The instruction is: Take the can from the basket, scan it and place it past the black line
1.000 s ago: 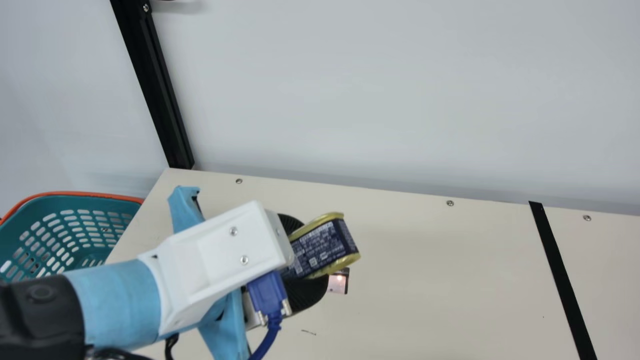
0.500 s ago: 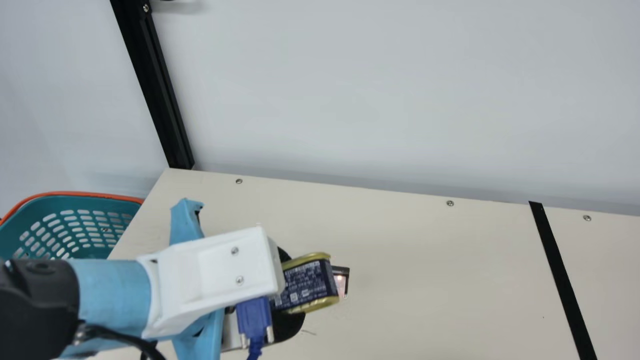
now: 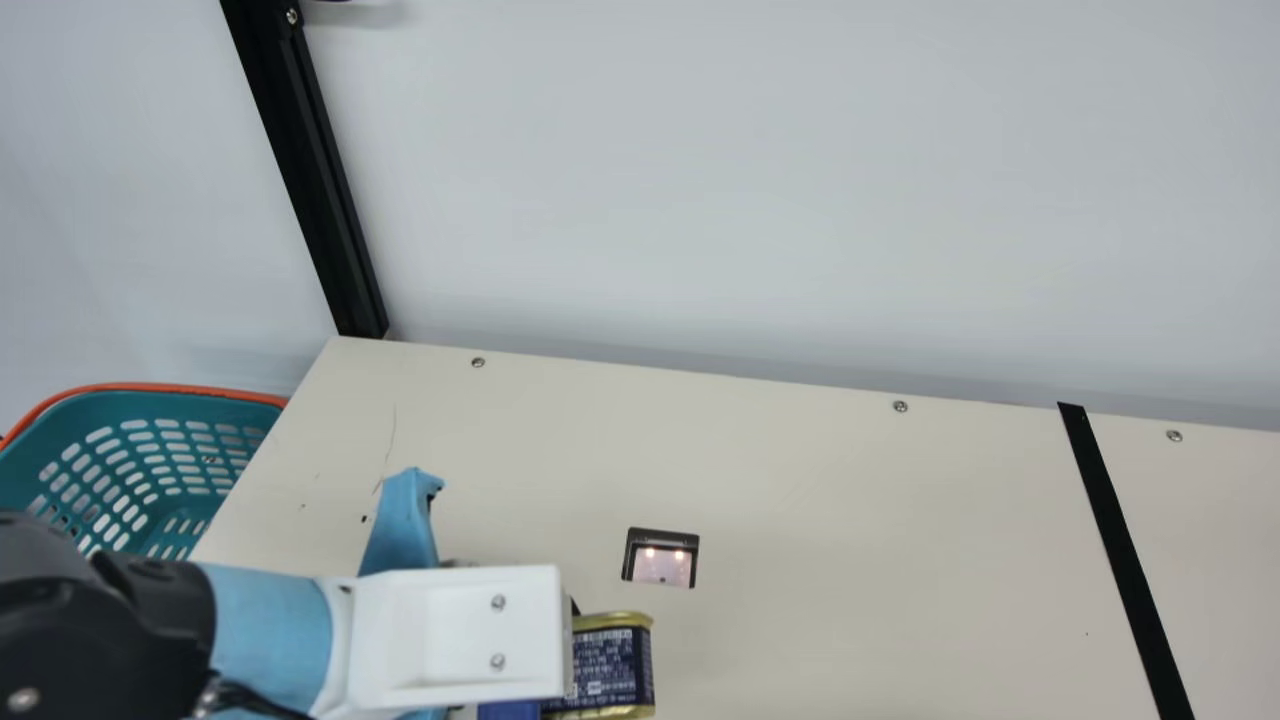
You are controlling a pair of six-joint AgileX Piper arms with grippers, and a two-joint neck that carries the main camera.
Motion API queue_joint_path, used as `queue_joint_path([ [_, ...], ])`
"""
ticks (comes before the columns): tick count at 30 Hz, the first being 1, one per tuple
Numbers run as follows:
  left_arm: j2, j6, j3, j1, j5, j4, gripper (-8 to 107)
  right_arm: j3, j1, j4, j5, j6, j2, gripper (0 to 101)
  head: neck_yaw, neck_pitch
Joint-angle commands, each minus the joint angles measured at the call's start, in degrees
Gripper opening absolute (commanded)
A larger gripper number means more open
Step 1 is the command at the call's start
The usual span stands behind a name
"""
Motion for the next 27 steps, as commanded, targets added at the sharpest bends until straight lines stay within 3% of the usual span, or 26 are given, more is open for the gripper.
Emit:
queue_joint_path([
  [1,0.4,-0.2,0.7,-0.4,-0.4,-0.2,10,0.0,0.0,0.0,0.0,0.0,0.0,101,-0.5,-1.8],
  [12,4.3,-2.4,5.0,-5.0,-5.0,0.2,10,0.0,0.0,0.0,0.0,0.0,0.0,101,-0.5,-1.8],
  [27,9.0,-4.8,5.2,-10.6,-8.8,1.5,10,0.0,0.0,0.0,0.0,0.0,0.0,101,-0.5,-1.8],
])
